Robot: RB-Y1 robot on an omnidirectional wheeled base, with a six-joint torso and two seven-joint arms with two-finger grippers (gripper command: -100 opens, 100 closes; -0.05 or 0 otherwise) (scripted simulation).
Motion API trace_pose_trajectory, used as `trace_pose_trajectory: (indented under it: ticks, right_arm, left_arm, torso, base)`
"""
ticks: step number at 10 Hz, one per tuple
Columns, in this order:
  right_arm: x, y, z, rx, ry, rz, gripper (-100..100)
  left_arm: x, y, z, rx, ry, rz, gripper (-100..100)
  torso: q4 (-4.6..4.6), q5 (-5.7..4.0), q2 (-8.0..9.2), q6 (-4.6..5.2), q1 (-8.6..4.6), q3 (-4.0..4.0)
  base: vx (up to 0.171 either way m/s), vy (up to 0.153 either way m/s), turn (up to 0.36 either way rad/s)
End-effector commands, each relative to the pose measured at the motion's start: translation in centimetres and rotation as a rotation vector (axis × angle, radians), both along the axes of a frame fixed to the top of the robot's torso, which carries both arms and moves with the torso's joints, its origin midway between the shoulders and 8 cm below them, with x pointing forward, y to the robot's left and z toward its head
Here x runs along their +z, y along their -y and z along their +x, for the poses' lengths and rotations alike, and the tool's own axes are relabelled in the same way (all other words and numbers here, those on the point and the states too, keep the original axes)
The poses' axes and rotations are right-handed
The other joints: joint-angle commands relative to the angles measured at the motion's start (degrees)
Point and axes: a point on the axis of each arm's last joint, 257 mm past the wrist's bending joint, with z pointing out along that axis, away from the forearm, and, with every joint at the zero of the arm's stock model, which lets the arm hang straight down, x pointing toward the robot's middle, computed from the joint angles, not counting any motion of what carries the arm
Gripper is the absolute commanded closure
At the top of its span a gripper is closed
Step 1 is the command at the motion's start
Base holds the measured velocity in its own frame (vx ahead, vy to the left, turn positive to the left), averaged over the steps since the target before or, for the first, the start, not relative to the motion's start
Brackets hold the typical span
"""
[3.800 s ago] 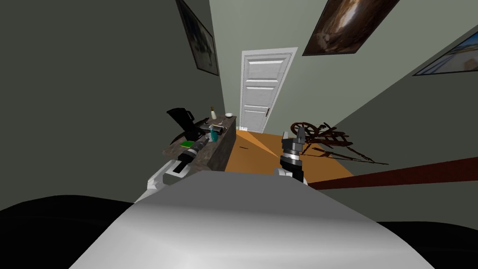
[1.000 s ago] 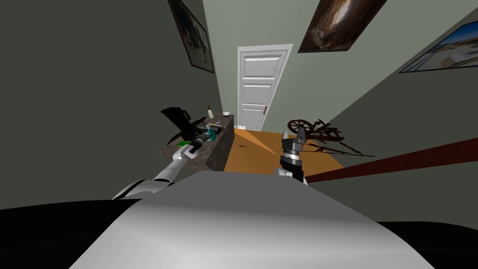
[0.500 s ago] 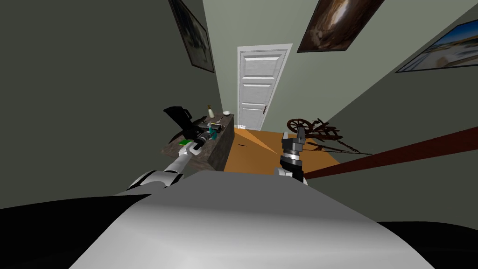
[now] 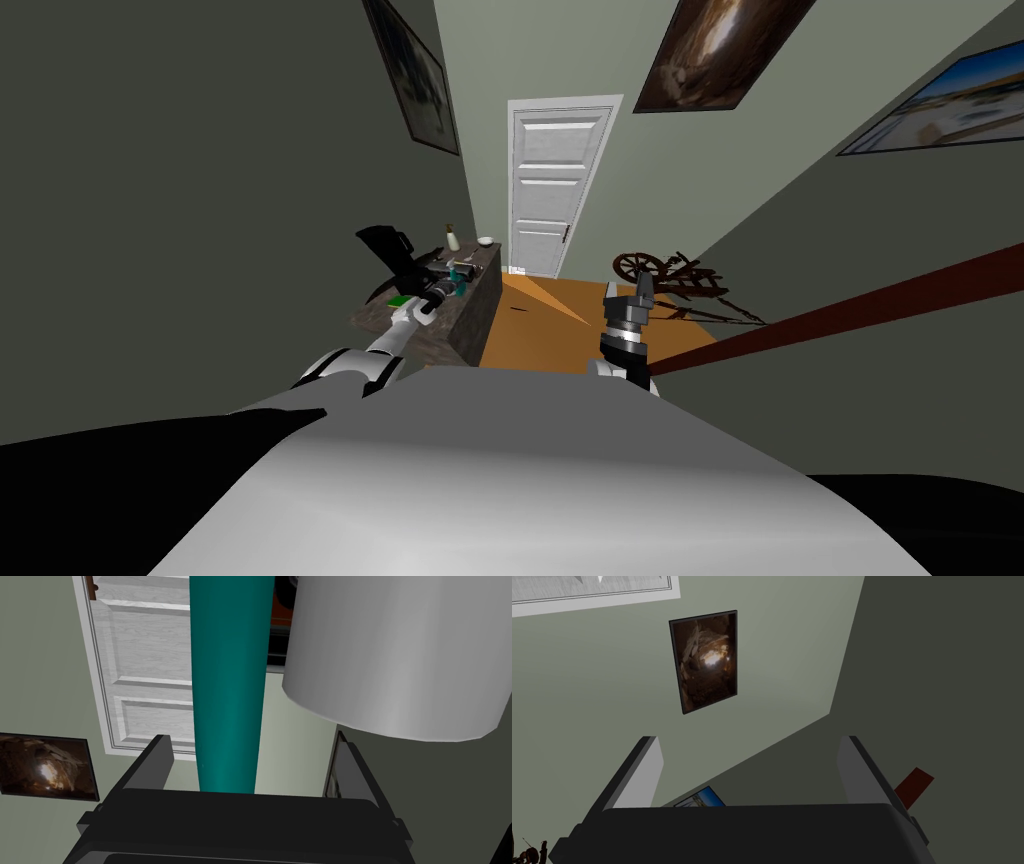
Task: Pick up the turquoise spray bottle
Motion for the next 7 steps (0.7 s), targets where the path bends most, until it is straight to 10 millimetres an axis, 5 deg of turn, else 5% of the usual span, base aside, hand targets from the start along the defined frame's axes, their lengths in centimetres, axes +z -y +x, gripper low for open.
trace_pose_trajectory:
  ticks: [1,2,3,5,7]
  right_arm:
    - [0.0,0.0,0.0,0.000,0.000,0.000,0]
    - [0.0,0.0,0.0,0.000,0.000,0.000,0]
    - [0.0,0.0,0.0,0.000,0.000,0.000,0]
    - [0.0,0.0,0.0,0.000,0.000,0.000,0]
    - [0.0,0.0,0.0,0.000,0.000,0.000,0]
  left_arm:
    - [0.9,0.1,1.2,0.001,0.007,0.000,-100]
    - [-0.3,-0.7,0.9,0.018,-0.018,-0.002,-100]
    - [0.5,1.5,2.1,-0.019,-0.003,0.000,-100]
    - [1.6,1.4,3.4,-0.010,0.003,-0.001,-100]
    - [0.3,0.6,3.1,0.008,-0.025,-0.003,-100]
  torso:
    - [0.00,0.00,0.00,0.00,0.00,0.00]
    - [-0.01,0.00,-0.09,-0.01,0.01,-0.04]
    - [-0.05,0.01,-0.21,-0.02,0.00,-0.12]
    - [0.00,0.00,-0.01,0.00,0.01,0.00]
    - [-0.05,0.00,-0.22,-0.02,-0.01,-0.12]
  base:
    - [-0.054,0.010,0.001]
    - [-0.009,0.005,0.001]
    - [-0.072,0.016,-0.015]
    - [-0.072,0.008,-0.011]
    - [0.000,0.000,0.003]
